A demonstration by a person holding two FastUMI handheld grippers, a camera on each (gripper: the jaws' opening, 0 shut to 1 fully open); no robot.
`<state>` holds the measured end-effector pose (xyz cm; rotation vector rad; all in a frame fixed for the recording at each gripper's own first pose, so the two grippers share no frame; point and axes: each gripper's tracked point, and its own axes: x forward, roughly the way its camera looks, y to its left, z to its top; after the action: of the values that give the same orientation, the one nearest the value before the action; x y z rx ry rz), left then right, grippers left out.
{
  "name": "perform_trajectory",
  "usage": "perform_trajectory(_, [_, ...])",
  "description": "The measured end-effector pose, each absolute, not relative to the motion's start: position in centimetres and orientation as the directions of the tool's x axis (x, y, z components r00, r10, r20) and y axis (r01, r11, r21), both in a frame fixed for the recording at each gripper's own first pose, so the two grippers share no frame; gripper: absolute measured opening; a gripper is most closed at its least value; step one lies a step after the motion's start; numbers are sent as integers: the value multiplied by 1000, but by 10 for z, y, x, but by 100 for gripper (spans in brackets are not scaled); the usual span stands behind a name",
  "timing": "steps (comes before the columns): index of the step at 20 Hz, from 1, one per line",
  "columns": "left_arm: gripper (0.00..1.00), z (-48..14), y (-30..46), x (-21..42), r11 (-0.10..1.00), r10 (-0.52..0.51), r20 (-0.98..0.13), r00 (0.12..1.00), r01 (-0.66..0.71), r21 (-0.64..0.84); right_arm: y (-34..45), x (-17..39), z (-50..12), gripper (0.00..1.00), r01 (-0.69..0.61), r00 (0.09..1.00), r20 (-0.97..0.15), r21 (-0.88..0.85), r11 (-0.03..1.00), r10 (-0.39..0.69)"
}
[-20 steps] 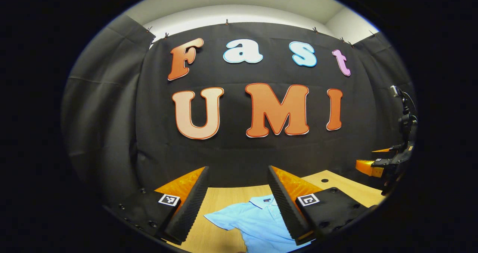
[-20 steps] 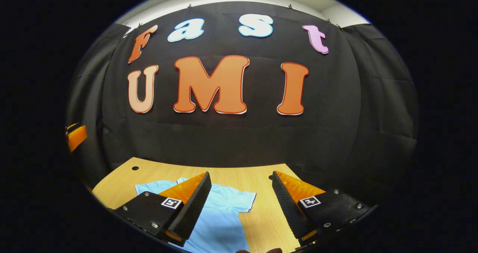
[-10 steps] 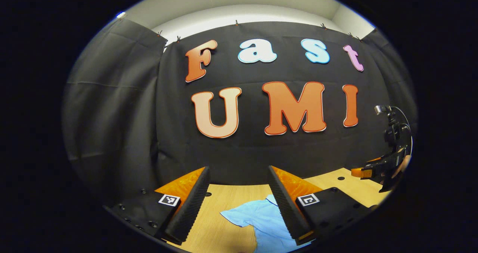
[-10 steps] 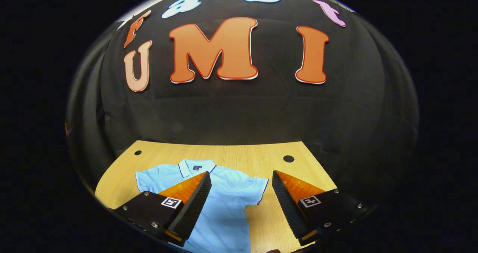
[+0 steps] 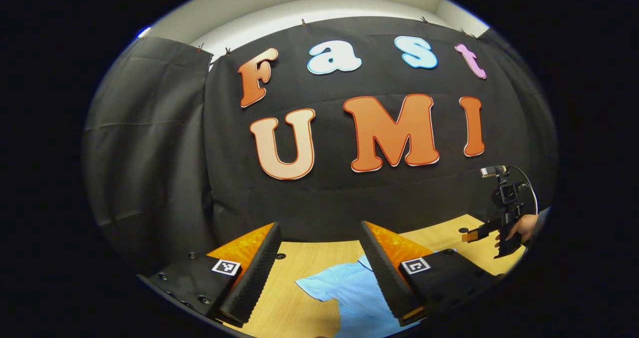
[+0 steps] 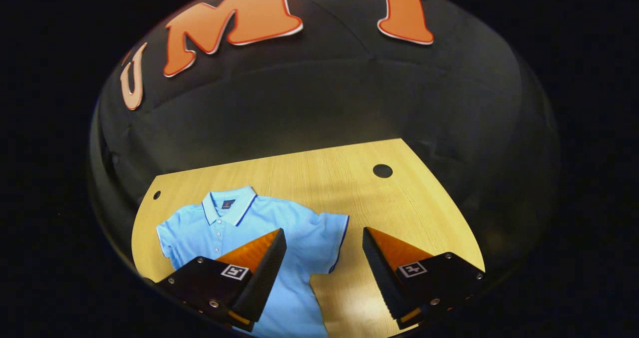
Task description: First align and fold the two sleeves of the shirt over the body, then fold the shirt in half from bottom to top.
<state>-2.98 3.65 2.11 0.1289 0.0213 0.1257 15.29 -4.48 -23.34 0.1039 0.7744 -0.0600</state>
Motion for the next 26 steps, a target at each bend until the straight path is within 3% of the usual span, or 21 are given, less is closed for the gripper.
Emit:
perform_trajectory(6, [100,14,24,-22,975,173,-69,983,-160,156,-54,179,-285,91,72,594,-804,10,997,-35])
perform_trajectory(7, [100,13,23,-20,973,183,-79,980,-169,160,-56,181,-292,84,80,569,-821,7,997,-40])
perform_trajectory(8, [100,10,24,-22,968,204,-87,975,-187,168,-55,183,-300,89,89,548,-836,12,996,-39])
perform_trajectory(13, [100,-4,22,-20,962,245,-143,959,-223,156,-55,182,-336,78,104,440,-897,6,995,-41])
perform_trajectory(14, [100,-5,22,-20,961,251,-148,957,-228,155,-59,182,-342,71,112,423,-904,-11,994,-57])
perform_trajectory(15, [100,-6,22,-19,959,260,-152,954,-236,158,-59,182,-348,76,115,410,-910,-19,993,-65])
perform_trajectory(17, [100,-7,23,-21,955,272,-160,949,-247,162,-58,178,-355,73,125,373,-926,-11,992,-57])
perform_trajectory(22, [100,-16,28,-27,949,302,-184,935,-276,152,-44,170,-379,56,156,266,-964,19,988,-24])
perform_trajectory(23, [100,-16,29,-28,946,311,-184,932,-286,152,-45,176,-379,53,155,280,-960,22,988,-22])
perform_trajectory(25, [100,-19,33,-32,942,326,-192,926,-301,147,-48,175,-380,42,153,260,-964,-12,988,-52])
perform_trajectory(26, [100,-20,34,-33,941,330,-196,924,-306,143,-44,178,-381,31,147,257,-965,-15,989,-53])
